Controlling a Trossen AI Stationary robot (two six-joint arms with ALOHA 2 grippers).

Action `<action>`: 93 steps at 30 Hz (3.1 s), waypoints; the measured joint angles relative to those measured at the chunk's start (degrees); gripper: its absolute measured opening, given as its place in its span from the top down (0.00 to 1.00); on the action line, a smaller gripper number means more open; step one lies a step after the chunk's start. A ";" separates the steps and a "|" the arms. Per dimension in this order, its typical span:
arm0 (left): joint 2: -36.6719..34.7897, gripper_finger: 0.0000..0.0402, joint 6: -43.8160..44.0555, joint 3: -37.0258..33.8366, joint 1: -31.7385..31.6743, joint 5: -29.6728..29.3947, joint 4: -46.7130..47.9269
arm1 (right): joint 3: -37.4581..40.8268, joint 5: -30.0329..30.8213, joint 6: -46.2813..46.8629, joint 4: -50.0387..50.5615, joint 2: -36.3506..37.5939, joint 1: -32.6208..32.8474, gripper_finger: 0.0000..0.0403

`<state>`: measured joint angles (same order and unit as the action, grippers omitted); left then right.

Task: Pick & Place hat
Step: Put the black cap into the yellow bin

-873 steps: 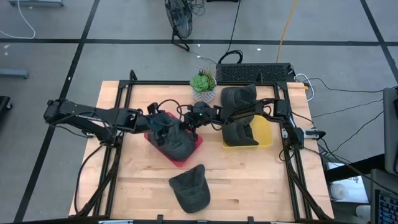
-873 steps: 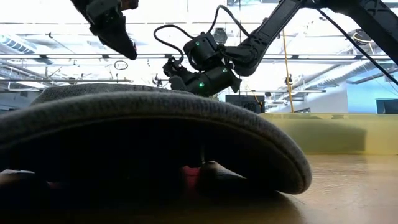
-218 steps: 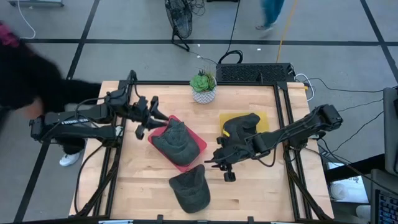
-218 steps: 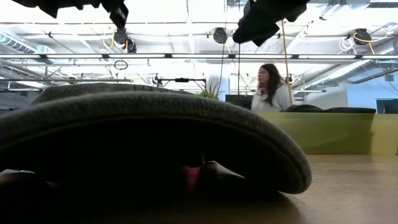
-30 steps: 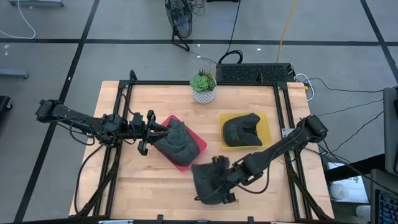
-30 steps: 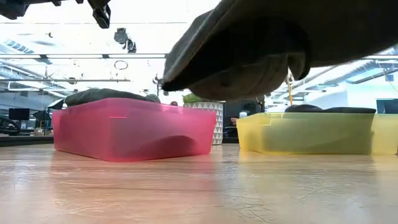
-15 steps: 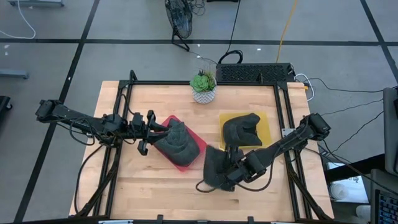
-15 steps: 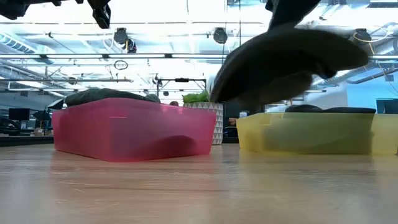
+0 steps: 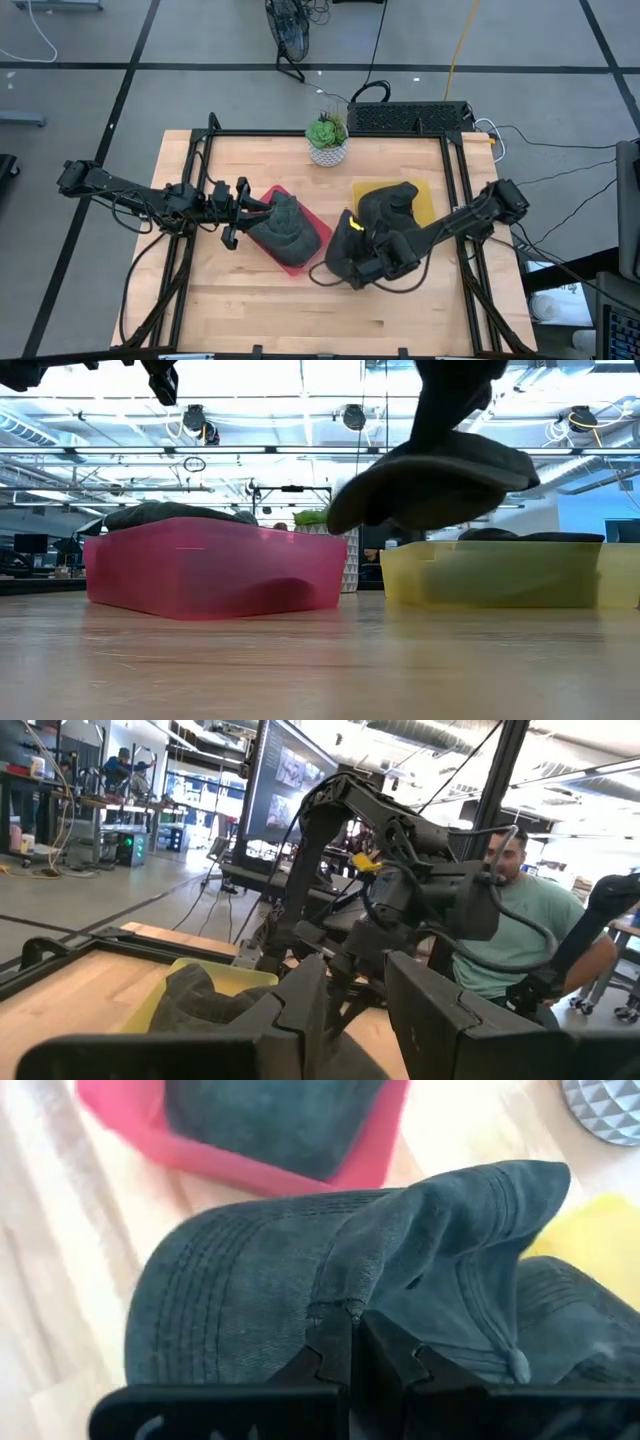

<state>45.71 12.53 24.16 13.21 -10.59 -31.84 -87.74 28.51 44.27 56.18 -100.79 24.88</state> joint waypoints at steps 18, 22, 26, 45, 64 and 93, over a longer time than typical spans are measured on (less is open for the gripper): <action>0.02 0.73 0.36 0.00 0.02 0.00 -2.81 | 8.99 13.70 15.85 0.46 10.16 -5.51 0.99; 0.02 0.73 1.03 0.00 0.02 0.00 -2.81 | 19.97 14.08 17.58 -11.92 16.27 -6.21 0.99; 0.02 0.73 1.07 0.00 0.02 -0.01 -2.81 | 31.14 15.21 17.74 -25.27 23.62 -7.22 0.99; 0.02 0.73 0.70 0.00 0.00 -0.50 -2.70 | 54.36 17.75 14.09 -59.11 39.43 -7.12 0.99; 0.02 0.73 0.91 0.00 0.00 -0.54 -2.24 | 54.34 17.92 15.64 -50.20 39.74 -6.42 0.99; 0.02 0.73 0.79 0.00 0.02 -0.50 -2.27 | 49.93 11.69 9.67 -45.09 40.28 -10.53 1.00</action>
<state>45.74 13.32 24.16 13.23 -11.09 -34.11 -37.82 40.21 53.94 11.10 -60.51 14.35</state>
